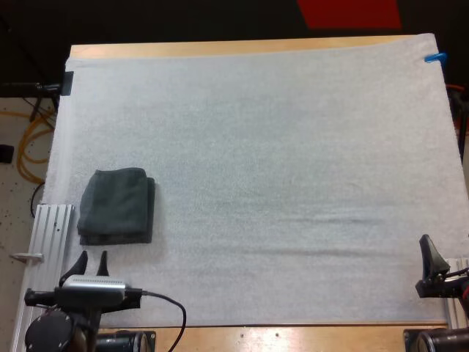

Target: Pick towel from pile fold and stack

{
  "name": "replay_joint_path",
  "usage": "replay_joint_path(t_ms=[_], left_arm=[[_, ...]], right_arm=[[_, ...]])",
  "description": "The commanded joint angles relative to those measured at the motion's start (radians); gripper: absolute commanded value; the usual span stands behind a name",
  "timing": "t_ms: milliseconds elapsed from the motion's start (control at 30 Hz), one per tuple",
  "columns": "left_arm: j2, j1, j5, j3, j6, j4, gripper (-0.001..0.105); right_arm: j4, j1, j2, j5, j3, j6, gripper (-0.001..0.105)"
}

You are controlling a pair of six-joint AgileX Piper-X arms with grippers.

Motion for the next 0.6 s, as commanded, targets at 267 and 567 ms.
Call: replay_joint_path(t_ms=[267, 567], left_arm=[[-0.132, 0.0, -0.004, 0.081, -0.031, -0.048, 0.028], [-0.132, 0.0, -0.004, 0.081, -0.035, -0.048, 0.028]], right_arm=[[0.092, -0.005, -0.038, -0.006, 0.017, -0.011, 0.075], [0.114, -0.005, -0.038, -0.006, 0.021, -0.011, 0.075]])
